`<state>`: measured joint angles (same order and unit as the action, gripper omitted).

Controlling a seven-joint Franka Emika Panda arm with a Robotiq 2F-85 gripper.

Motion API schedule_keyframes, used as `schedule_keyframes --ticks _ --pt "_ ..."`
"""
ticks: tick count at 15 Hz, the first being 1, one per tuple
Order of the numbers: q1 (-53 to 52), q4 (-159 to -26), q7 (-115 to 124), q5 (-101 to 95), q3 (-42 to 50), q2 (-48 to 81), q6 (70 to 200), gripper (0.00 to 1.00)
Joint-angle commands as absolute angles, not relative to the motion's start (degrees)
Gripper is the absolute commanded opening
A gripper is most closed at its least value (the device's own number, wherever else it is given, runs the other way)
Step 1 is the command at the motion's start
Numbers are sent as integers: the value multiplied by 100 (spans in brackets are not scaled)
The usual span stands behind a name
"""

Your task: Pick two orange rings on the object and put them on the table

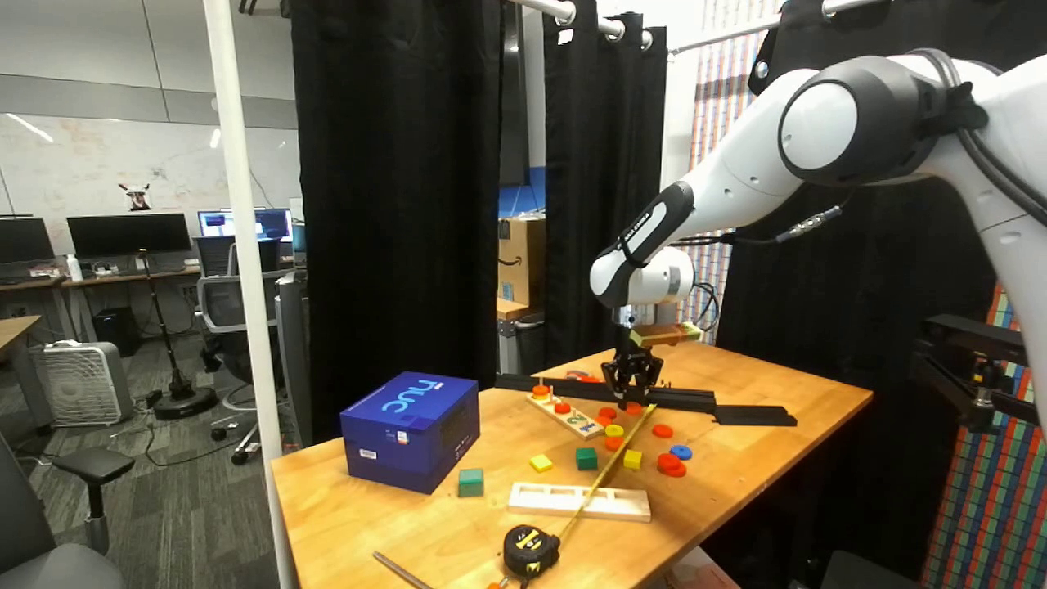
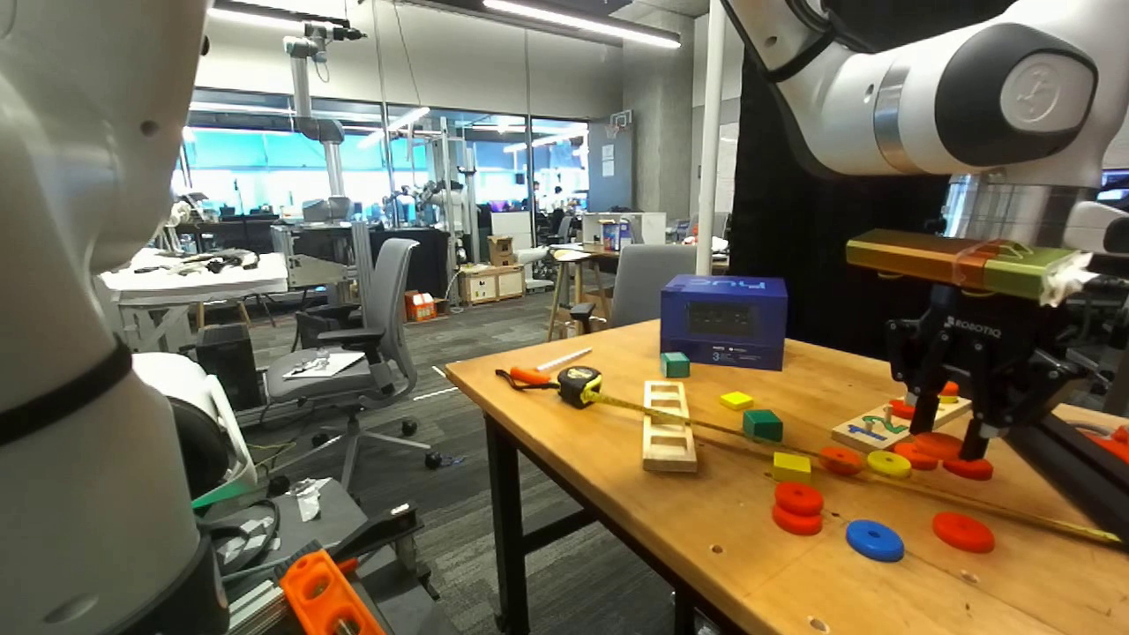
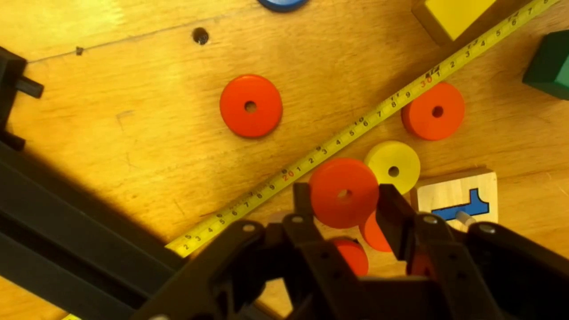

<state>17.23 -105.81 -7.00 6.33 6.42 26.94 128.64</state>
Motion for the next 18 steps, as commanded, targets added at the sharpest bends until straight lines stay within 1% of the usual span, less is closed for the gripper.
schedule_keyframes --ticks 1,18 --pt "1799 -10354 -934 853 611 2879 12855 17" --pt "2086 -9461 -1267 918 569 3594 12597 17"
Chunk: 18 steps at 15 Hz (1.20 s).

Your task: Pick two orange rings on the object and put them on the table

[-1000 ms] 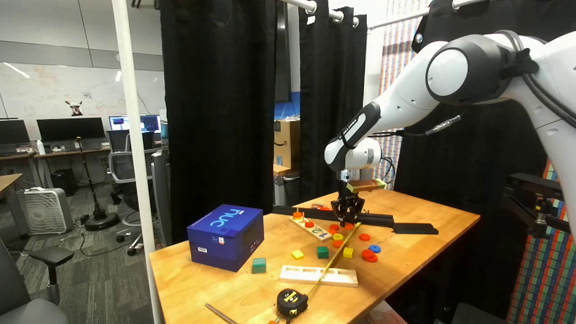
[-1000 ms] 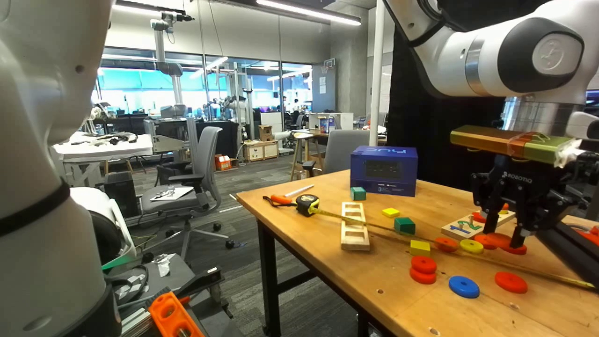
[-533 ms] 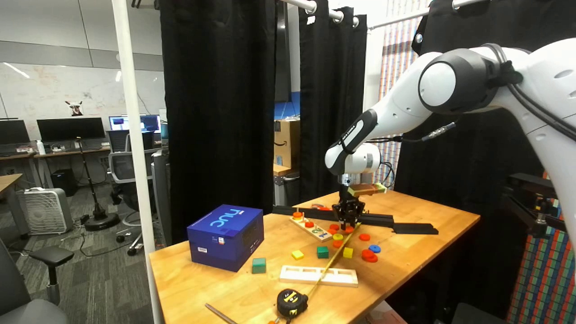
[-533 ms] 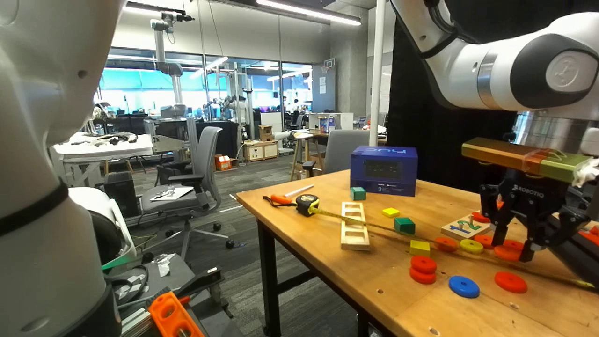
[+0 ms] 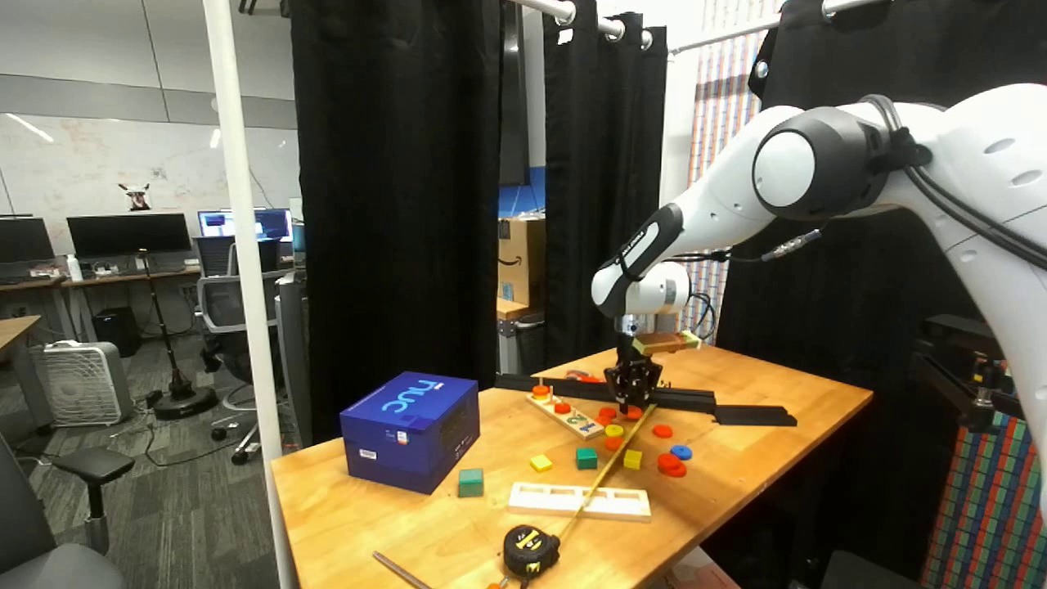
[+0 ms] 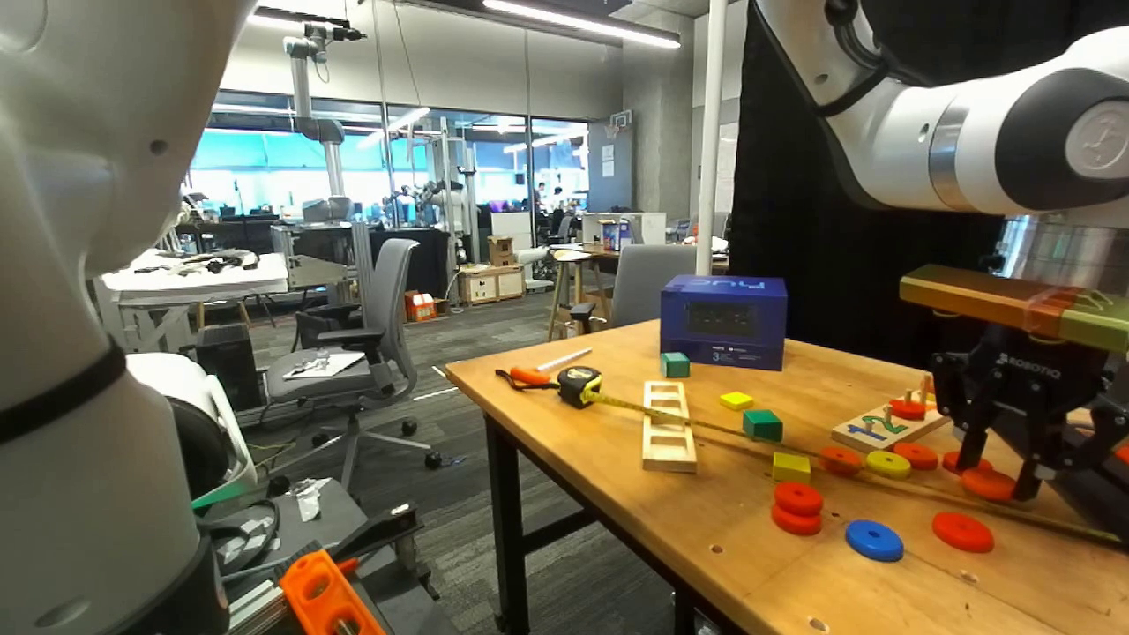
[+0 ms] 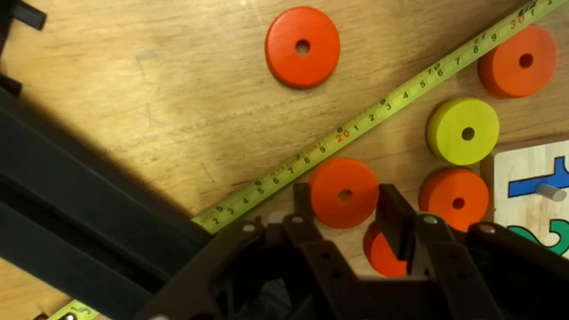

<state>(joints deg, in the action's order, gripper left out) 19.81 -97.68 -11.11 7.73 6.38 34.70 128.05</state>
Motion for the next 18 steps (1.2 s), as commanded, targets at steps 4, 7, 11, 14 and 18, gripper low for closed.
schedule_keyframes --ticks 4,7,11,14,18 --pt "2119 -9307 -1285 927 560 3661 12448 74" --pt "2133 -9199 -1287 927 557 3714 12343 96" --pt "2093 -9296 -1229 868 608 3452 12188 100" --pt "2004 -9583 -1137 766 691 2860 11950 100" --pt "1863 -9938 -1024 693 776 1886 11485 100"
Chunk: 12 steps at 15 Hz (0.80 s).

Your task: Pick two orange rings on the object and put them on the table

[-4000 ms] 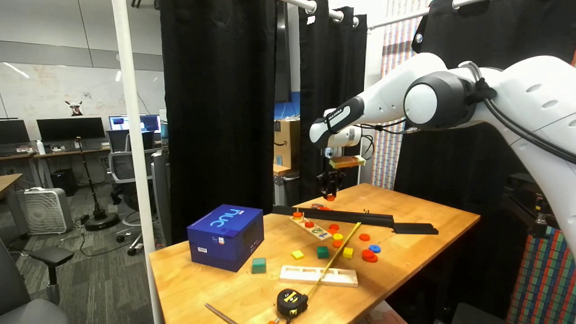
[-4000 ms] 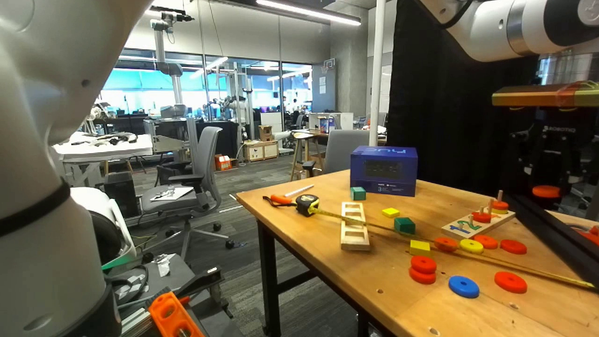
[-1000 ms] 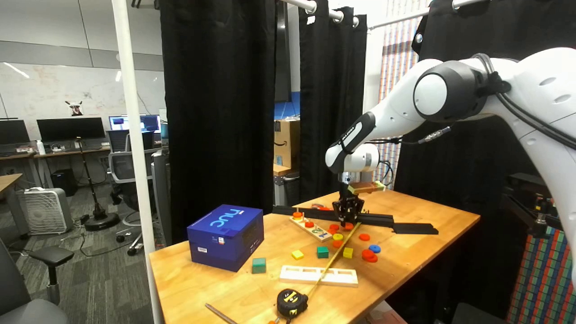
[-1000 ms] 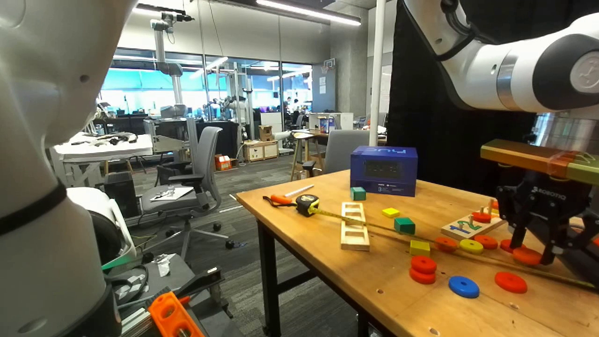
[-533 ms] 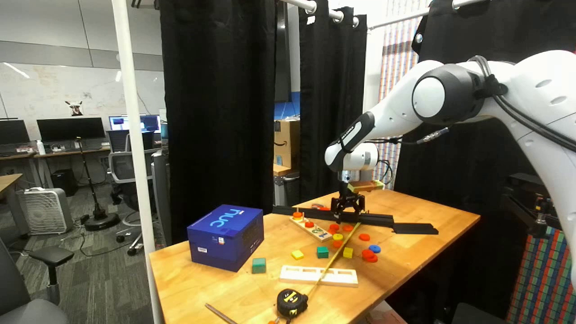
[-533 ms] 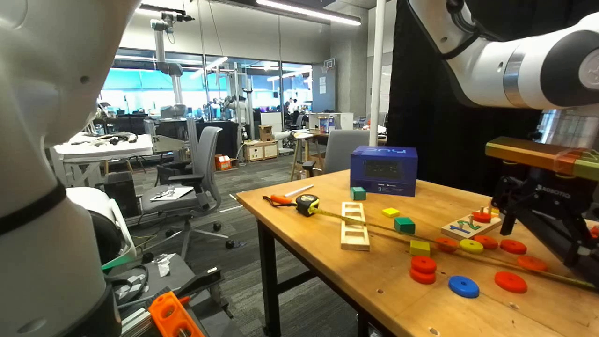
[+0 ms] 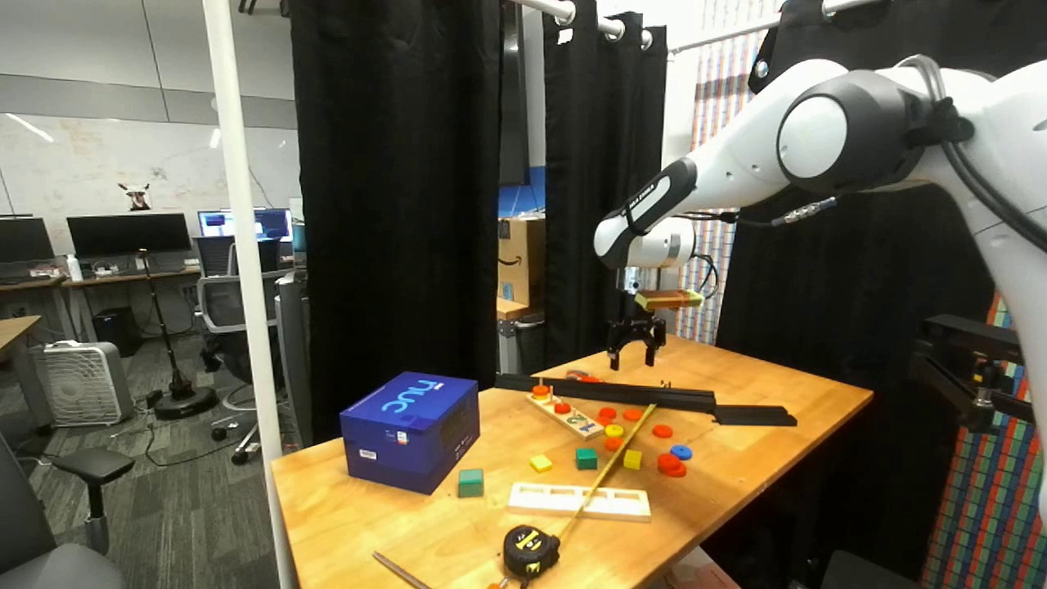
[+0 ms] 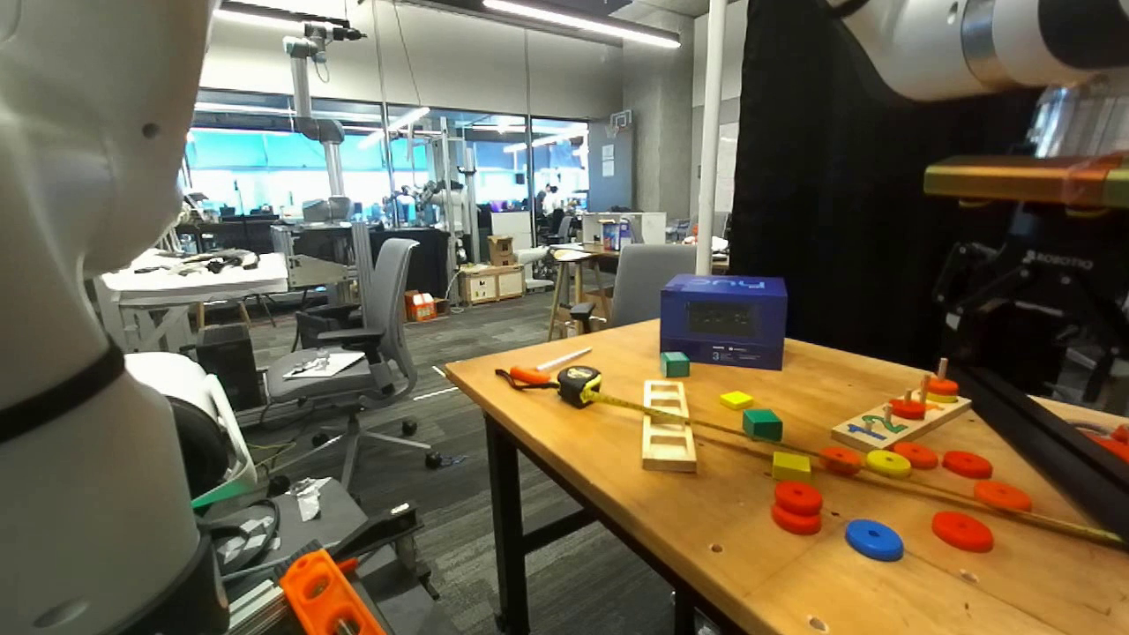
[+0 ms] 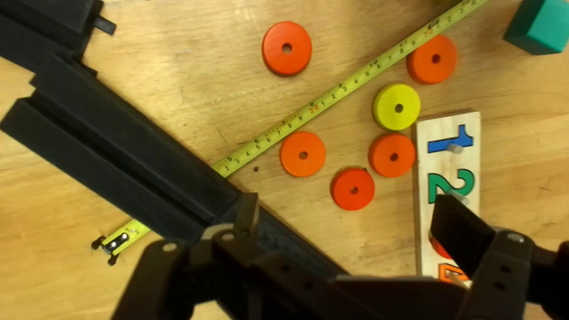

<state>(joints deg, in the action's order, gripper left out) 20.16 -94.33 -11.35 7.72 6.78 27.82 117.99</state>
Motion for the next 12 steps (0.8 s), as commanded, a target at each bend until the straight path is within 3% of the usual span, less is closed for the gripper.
schedule_keyframes --ticks 1,12 --pt "1822 -10042 -1007 682 787 1614 11343 100" --pt "1042 -11477 -731 -17 660 -1038 10109 100"
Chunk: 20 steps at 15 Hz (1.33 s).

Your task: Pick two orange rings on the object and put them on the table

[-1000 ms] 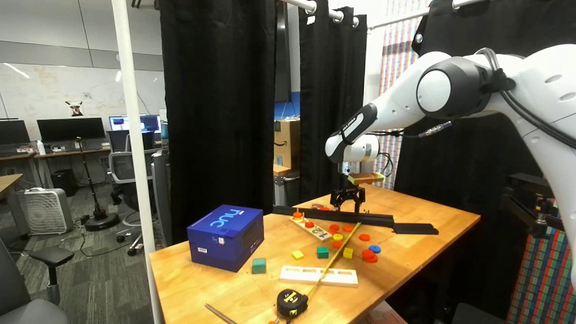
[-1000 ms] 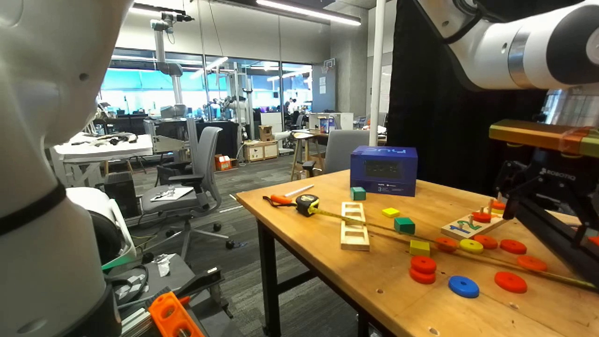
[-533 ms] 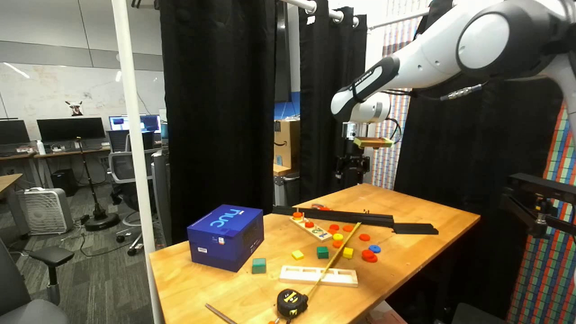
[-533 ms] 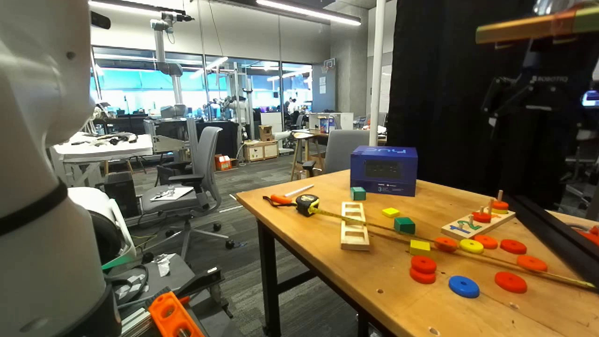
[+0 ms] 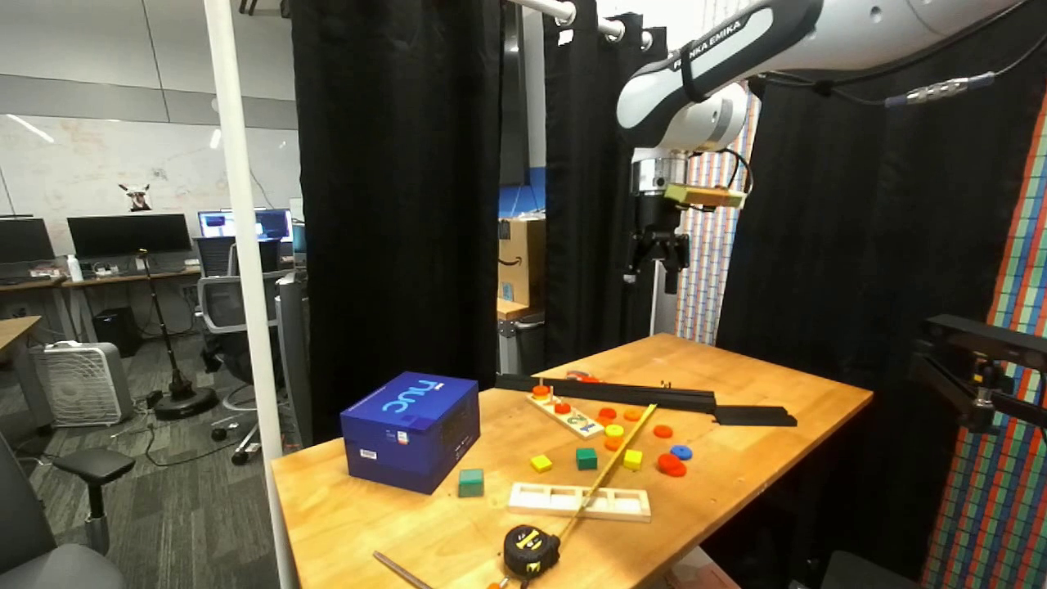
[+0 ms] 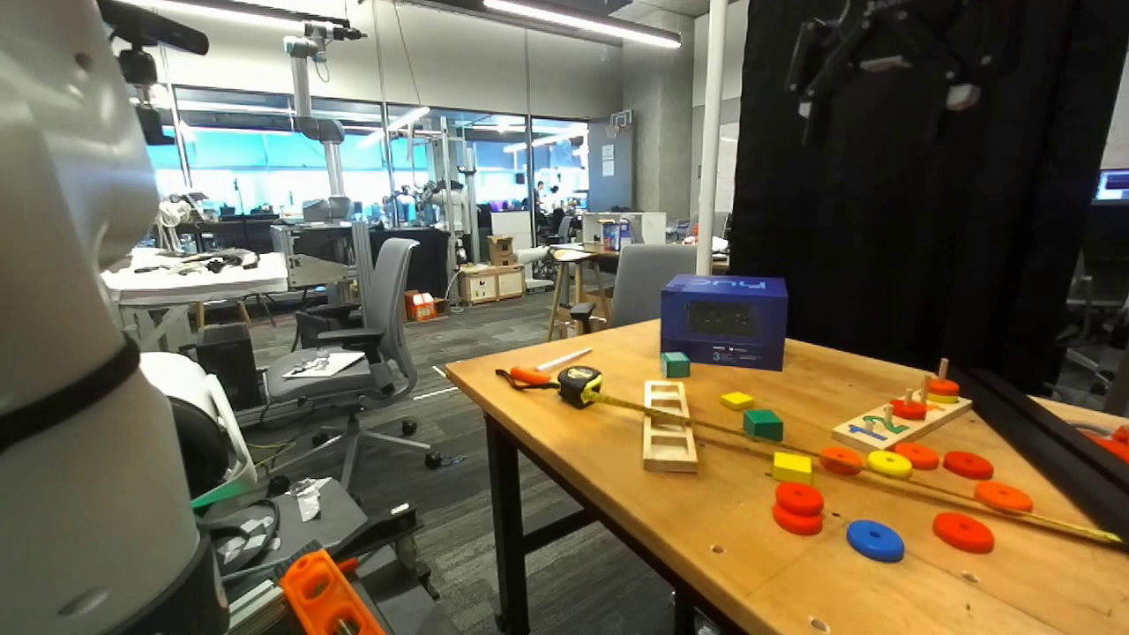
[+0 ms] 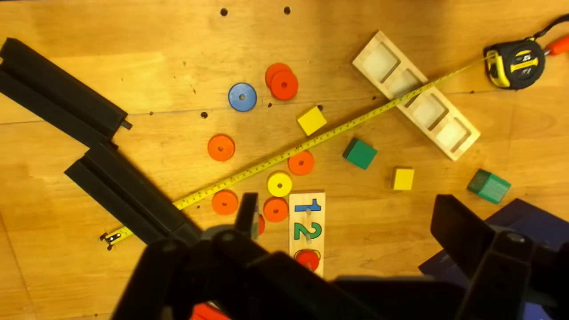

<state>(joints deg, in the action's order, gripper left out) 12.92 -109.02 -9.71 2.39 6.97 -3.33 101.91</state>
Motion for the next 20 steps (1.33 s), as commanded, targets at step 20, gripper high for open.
schedule_keyframes --ticks 20 --pt "675 -14449 930 -229 47 -4107 10433 100"
